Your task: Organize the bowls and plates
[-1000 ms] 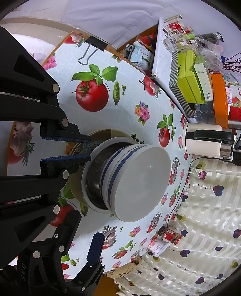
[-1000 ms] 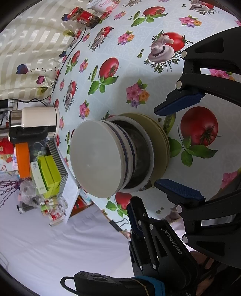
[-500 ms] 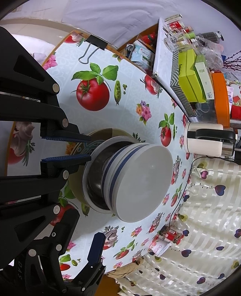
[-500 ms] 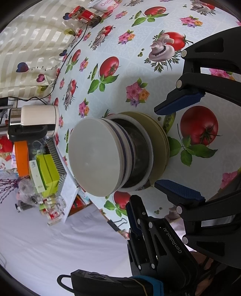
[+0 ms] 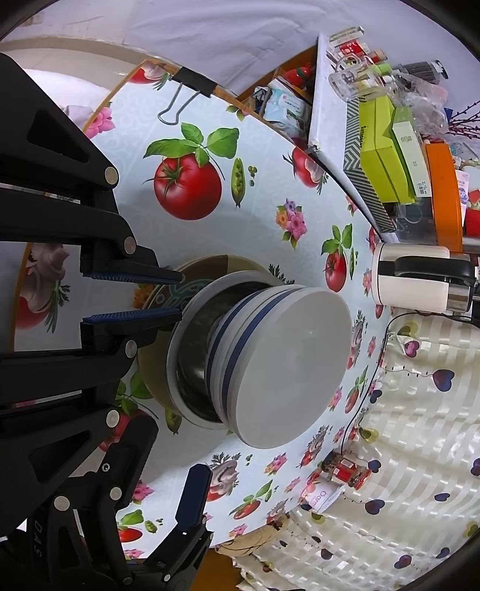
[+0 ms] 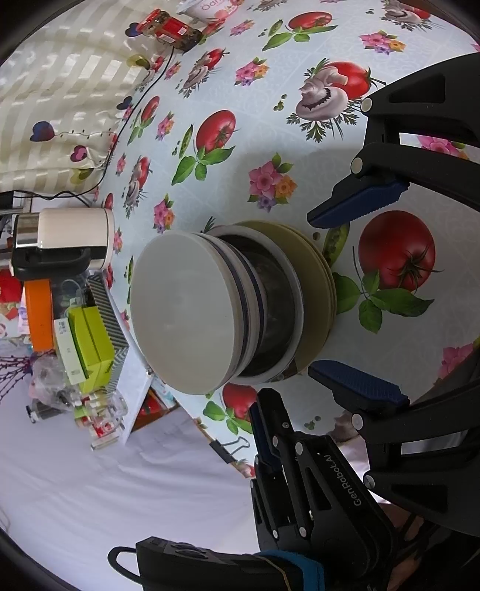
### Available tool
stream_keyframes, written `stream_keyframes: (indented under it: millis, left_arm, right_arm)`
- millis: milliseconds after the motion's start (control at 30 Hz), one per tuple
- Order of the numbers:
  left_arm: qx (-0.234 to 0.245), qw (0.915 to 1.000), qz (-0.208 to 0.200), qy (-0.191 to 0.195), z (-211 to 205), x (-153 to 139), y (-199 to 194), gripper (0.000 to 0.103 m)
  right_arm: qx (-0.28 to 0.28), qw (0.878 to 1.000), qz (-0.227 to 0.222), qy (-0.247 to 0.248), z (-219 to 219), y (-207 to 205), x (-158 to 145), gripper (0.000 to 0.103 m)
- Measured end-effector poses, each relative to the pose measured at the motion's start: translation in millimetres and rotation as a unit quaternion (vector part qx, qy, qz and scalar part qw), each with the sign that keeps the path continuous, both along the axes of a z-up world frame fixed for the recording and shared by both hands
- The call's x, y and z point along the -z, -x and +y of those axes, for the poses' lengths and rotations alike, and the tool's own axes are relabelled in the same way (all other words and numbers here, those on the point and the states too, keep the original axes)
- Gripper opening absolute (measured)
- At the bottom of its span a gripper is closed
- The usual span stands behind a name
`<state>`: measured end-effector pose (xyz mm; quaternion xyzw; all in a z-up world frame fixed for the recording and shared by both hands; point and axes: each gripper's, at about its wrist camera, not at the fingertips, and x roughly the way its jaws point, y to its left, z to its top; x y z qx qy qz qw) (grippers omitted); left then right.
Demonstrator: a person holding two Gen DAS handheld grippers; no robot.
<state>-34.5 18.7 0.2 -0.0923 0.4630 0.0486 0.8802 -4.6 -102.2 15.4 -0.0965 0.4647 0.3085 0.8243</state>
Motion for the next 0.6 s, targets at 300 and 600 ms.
stream_keyframes:
  millis: [300, 600]
  left_arm:
    - [0.001, 1.0, 0.002, -0.001, -0.8, 1.1, -0.7, 0.013]
    - [0.001, 1.0, 0.002, -0.002, -0.4, 3.3, -0.6, 0.013]
  right_arm:
    - [0.0, 1.0, 0.0, 0.0, 0.5, -0.9, 0.0, 0.075]
    - [0.0, 1.0, 0.001, 0.001, 0.4, -2.2, 1.7, 0.075]
